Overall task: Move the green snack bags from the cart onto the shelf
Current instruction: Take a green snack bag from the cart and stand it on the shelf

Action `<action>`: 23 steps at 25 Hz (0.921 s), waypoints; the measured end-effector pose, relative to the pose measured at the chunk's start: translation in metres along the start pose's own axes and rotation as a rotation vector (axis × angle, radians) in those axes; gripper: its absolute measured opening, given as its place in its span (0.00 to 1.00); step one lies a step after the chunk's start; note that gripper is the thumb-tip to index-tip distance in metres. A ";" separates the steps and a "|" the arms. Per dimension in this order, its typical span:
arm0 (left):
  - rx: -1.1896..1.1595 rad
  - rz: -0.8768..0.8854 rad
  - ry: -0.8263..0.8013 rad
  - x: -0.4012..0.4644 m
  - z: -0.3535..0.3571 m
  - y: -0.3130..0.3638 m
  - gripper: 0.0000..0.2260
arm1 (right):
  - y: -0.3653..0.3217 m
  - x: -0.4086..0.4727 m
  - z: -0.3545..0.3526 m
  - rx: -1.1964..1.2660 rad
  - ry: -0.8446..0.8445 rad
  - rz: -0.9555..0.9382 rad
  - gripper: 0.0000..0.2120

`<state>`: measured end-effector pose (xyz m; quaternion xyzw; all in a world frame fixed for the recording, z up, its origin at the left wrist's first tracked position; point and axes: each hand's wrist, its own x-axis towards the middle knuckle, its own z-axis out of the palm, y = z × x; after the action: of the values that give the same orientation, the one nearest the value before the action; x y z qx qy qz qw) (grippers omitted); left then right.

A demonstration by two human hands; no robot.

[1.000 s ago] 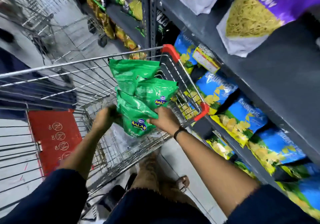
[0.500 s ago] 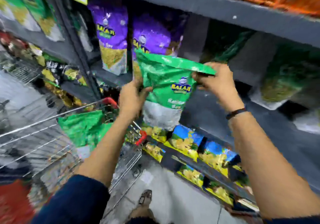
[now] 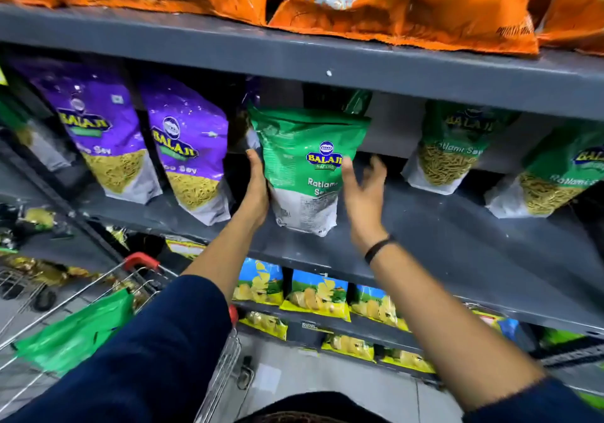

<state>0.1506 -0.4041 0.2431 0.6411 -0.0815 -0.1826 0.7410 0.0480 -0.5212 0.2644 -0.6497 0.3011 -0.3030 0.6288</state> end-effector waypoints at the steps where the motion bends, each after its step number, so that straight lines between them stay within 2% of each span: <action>1: -0.013 -0.050 0.027 0.000 0.003 0.000 0.33 | 0.016 -0.018 0.008 0.060 0.006 0.109 0.25; 4: -0.053 -0.122 0.117 0.013 -0.002 -0.020 0.39 | 0.045 -0.038 0.025 0.104 -0.190 0.145 0.19; 5: 0.013 -0.149 0.220 0.011 -0.007 -0.024 0.42 | 0.048 -0.027 0.024 0.107 -0.193 0.147 0.20; 7: 0.034 -0.143 0.357 0.014 -0.014 -0.033 0.40 | 0.050 0.001 0.014 0.100 -0.098 0.202 0.23; 8: 0.010 -0.127 0.369 0.019 -0.015 -0.039 0.38 | 0.054 0.007 0.008 0.092 -0.010 0.223 0.23; 11: 0.013 -0.182 0.158 0.021 -0.006 -0.036 0.35 | 0.067 -0.018 0.009 0.120 0.156 0.202 0.18; 12: 0.035 -0.197 0.059 0.026 -0.002 -0.040 0.35 | 0.067 -0.030 0.016 0.156 0.135 0.197 0.18; 14: 0.025 -0.216 -0.033 0.024 0.012 -0.041 0.30 | 0.067 -0.029 0.031 0.214 0.094 0.260 0.20; 16: 0.026 -0.178 0.044 0.020 0.021 -0.050 0.30 | 0.061 0.008 0.032 0.186 0.107 0.377 0.24; 19: -0.042 -0.133 0.182 -0.002 0.034 -0.053 0.20 | 0.049 0.056 0.019 0.044 -0.018 0.380 0.25; 21: -0.034 -0.138 0.206 -0.008 0.036 -0.052 0.21 | 0.050 0.066 0.012 0.032 -0.088 0.385 0.26; 23: -0.008 -0.125 0.177 -0.006 0.037 -0.047 0.21 | 0.056 0.066 0.010 0.045 -0.073 0.380 0.27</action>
<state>0.1240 -0.4410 0.2033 0.6555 0.0252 -0.1716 0.7350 0.0970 -0.5670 0.2090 -0.5775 0.3884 -0.1616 0.6996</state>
